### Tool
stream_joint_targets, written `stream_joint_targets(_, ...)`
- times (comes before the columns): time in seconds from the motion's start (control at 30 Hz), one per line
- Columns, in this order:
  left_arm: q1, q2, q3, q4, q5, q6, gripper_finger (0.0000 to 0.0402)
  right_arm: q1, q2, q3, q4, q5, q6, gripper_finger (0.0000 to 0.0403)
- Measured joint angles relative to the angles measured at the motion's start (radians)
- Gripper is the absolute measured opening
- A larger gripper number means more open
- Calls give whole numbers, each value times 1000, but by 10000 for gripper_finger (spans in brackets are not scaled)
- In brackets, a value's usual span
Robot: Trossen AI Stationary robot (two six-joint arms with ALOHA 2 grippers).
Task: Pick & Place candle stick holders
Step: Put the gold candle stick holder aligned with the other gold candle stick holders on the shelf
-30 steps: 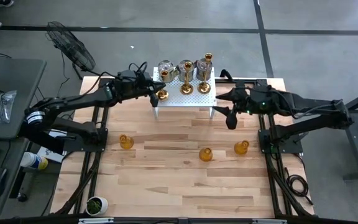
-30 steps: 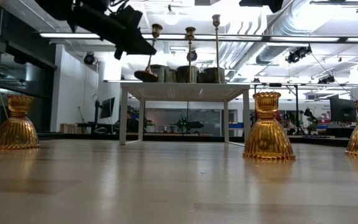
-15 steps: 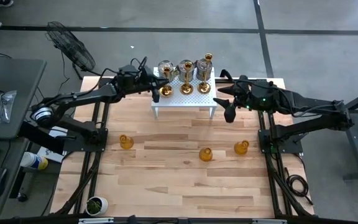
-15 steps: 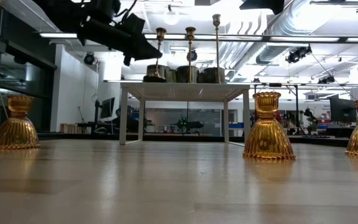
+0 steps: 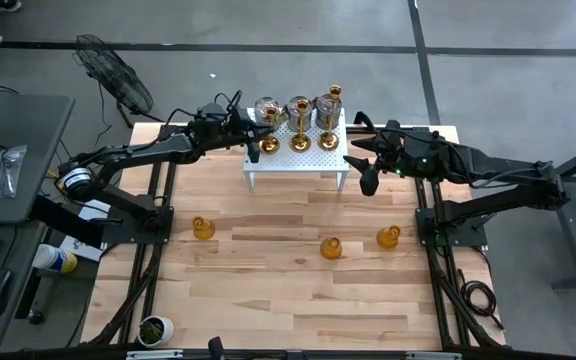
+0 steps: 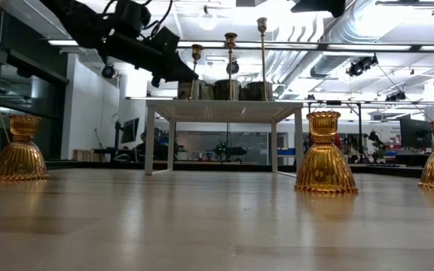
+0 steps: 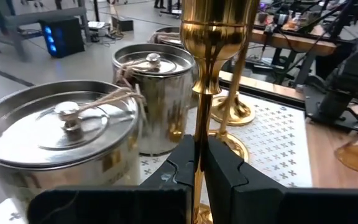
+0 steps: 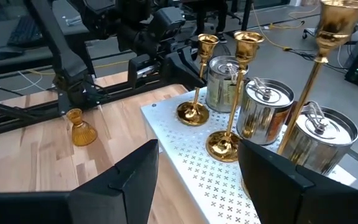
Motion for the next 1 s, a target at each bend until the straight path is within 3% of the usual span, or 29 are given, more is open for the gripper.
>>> stream_joint_targets(1.0,17,0,0,-13,-32,-1,17,0,0,0,-1,26,-4,211)
